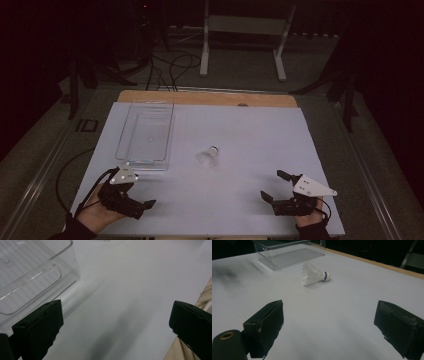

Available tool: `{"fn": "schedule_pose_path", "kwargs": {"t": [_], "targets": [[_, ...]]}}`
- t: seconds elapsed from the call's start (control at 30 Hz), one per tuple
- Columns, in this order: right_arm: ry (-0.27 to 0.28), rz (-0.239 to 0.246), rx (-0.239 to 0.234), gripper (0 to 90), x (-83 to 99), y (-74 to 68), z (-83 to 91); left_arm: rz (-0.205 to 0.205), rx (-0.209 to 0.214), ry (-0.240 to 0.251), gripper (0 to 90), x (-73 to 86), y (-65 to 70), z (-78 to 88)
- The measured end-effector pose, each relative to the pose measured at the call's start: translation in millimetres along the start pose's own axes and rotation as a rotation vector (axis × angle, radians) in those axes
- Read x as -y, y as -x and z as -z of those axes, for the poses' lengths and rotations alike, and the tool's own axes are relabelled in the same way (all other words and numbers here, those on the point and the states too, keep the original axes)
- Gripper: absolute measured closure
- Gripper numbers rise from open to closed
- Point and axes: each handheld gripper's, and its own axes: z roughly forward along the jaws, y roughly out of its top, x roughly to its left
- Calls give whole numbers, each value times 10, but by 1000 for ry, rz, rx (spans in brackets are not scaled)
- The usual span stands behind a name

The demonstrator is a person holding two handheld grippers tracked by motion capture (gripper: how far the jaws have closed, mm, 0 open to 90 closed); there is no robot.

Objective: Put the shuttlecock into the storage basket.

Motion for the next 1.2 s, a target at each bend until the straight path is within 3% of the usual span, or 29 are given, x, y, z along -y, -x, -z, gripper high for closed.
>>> {"fn": "schedule_pose_path", "kwargs": {"t": [0.13, 0.33, 0.77, 0.9, 1.2], "targets": [[-4, -2, -7, 90, 2, -4, -7, -20, 15, -33, 0, -25, 12, 3], [0, -2, -11, 90, 0, -4, -7, -13, 13, -55, 0, -41, 17, -13], [-2, -1, -9, 90, 2, -3, -8, -25, 14, -189, 0, -151, 2, -65], [-3, -4, -10, 90, 4, -1, -9, -7, 5, -209, 0, -178, -26, -80], [-5, 0, -10, 90, 3, -5, -10, -15, 7, -224, 0, -215, -13, -116]]}}
